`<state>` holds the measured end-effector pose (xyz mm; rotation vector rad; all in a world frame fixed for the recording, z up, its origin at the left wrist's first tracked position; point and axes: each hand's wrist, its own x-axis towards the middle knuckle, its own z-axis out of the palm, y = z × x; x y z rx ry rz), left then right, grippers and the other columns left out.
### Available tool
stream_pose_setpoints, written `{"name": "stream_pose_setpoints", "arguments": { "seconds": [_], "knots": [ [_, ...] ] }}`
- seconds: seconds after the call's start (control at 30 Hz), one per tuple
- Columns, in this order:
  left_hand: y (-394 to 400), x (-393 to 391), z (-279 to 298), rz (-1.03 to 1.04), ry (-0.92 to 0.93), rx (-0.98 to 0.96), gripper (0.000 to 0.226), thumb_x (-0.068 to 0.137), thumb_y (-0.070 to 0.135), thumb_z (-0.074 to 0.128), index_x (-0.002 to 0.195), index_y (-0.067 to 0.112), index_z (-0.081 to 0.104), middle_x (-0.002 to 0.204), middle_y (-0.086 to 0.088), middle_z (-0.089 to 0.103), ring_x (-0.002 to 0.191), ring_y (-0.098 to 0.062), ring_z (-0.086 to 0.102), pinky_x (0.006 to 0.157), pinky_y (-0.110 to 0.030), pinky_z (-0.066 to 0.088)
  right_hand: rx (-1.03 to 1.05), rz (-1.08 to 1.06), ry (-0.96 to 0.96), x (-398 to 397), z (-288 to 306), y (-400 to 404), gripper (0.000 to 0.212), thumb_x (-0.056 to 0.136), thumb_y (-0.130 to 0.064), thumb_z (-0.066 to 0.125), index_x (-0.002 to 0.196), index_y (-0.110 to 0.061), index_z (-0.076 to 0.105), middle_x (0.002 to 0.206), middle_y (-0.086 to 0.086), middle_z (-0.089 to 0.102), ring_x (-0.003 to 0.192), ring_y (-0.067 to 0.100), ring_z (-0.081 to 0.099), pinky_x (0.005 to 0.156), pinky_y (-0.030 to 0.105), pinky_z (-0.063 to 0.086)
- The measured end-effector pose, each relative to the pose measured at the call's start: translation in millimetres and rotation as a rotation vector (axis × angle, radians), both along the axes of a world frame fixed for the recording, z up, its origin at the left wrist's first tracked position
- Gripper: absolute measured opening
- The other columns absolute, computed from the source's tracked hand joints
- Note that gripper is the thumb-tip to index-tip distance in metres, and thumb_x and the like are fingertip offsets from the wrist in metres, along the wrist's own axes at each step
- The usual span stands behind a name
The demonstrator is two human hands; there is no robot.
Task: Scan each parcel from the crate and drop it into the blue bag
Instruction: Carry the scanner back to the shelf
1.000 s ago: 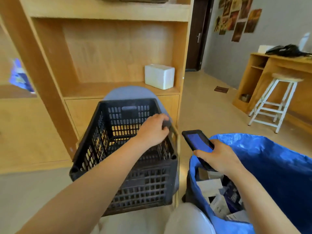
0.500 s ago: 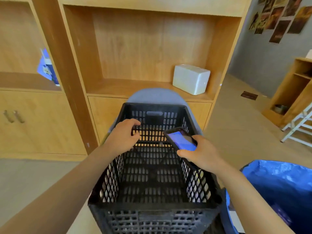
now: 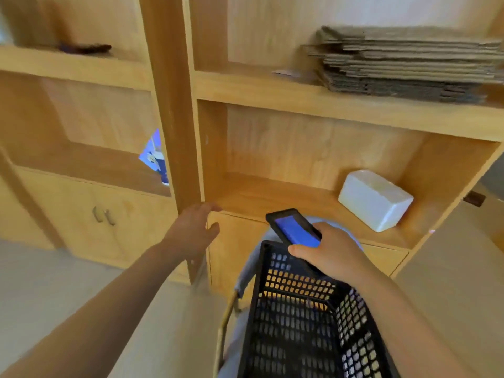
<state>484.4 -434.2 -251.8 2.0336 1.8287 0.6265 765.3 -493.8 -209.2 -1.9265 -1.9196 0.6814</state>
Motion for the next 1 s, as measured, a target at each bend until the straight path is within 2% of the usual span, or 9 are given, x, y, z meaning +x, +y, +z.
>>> {"name": "stream_pose_setpoints", "arguments": {
  "seconds": [0.17,0.23,0.3,0.37,0.47,0.6,0.77,0.87,1.0],
  "knots": [
    [7.7,-111.8,78.8,0.023,0.034,0.053,0.038,0.094,0.023,0.057,0.132,0.024,0.054,0.135,0.007,0.053,0.122,-0.017,0.05,0.099,-0.029,0.039,0.012,0.058,0.022,-101.0,80.5,43.3,0.036,0.079,-0.051,0.074,0.099,-0.026,0.058,0.089,-0.004,0.064,0.074,0.01,0.062,0.06,0.027,0.045],
    [15.9,-159.2,100.9,0.034,0.063,0.051,0.04,0.095,0.021,0.057,0.134,0.023,0.051,0.139,0.008,0.049,0.113,-0.019,0.051,0.092,-0.025,0.036,0.019,0.079,0.057,-140.9,101.8,59.6,0.036,0.078,-0.049,0.075,0.1,-0.026,0.059,0.088,-0.004,0.066,0.075,0.011,0.065,0.064,0.029,0.049],
    [25.3,-202.4,118.3,0.043,0.071,0.062,0.04,0.094,0.019,0.058,0.133,0.022,0.051,0.14,0.007,0.049,0.107,-0.02,0.052,0.092,-0.027,0.037,0.03,0.113,0.097,-178.9,118.1,74.2,0.032,0.08,-0.045,0.076,0.102,-0.029,0.059,0.092,-0.004,0.067,0.078,0.012,0.066,0.069,0.03,0.052],
    [35.3,-242.1,133.5,0.06,0.073,0.077,0.039,0.094,0.019,0.057,0.132,0.023,0.051,0.139,0.008,0.049,0.1,-0.017,0.051,0.093,-0.027,0.039,0.04,0.131,0.131,-215.0,129.8,90.1,0.025,0.081,-0.041,0.077,0.096,-0.034,0.058,0.091,-0.006,0.066,0.078,0.01,0.065,0.066,0.028,0.05],
    [50.4,-292.7,152.8,0.107,0.099,0.091,0.039,0.096,0.022,0.055,0.134,0.023,0.05,0.138,0.007,0.049,0.092,-0.014,0.047,0.086,-0.025,0.037,0.059,0.12,0.132,-265.2,144.3,117.4,0.032,0.077,-0.047,0.077,0.097,-0.03,0.058,0.089,-0.008,0.064,0.077,0.009,0.063,0.063,0.027,0.049],
    [72.0,-343.7,170.6,0.142,0.117,0.127,0.04,0.095,0.022,0.055,0.135,0.021,0.049,0.139,0.004,0.05,0.106,-0.02,0.054,0.09,-0.028,0.039,0.096,0.154,0.111,-318.8,160.9,152.5,0.03,0.077,-0.046,0.077,0.088,-0.025,0.058,0.083,-0.006,0.062,0.073,0.008,0.06,0.059,0.027,0.041],
    [114.4,-389.5,179.1,0.163,0.157,0.148,0.04,0.096,0.025,0.055,0.136,0.021,0.049,0.141,0.002,0.049,0.127,-0.021,0.048,0.1,-0.031,0.038,0.124,0.206,0.064,-370.9,172.9,201.6,0.032,0.077,-0.048,0.076,0.09,-0.026,0.058,0.082,-0.006,0.062,0.072,0.01,0.062,0.057,0.027,0.042],
    [148.2,-409.7,189.0,0.171,0.176,0.173,0.041,0.097,0.026,0.055,0.137,0.021,0.048,0.142,0.0,0.049,0.128,-0.022,0.047,0.105,-0.037,0.04,0.148,0.219,0.041,-397.6,177.6,239.3,0.035,0.075,-0.052,0.076,0.094,-0.027,0.059,0.083,-0.006,0.064,0.073,0.011,0.064,0.058,0.029,0.047],
    [202.0,-437.7,203.6,0.172,0.168,0.221,0.041,0.096,0.025,0.056,0.136,0.021,0.049,0.14,0.0,0.051,0.125,-0.021,0.049,0.102,-0.034,0.042,0.213,0.231,-0.051,-432.1,190.3,303.4,0.05,0.074,-0.06,0.072,0.103,-0.022,0.057,0.086,-0.004,0.066,0.074,0.014,0.065,0.062,0.033,0.054]
  ]
}}
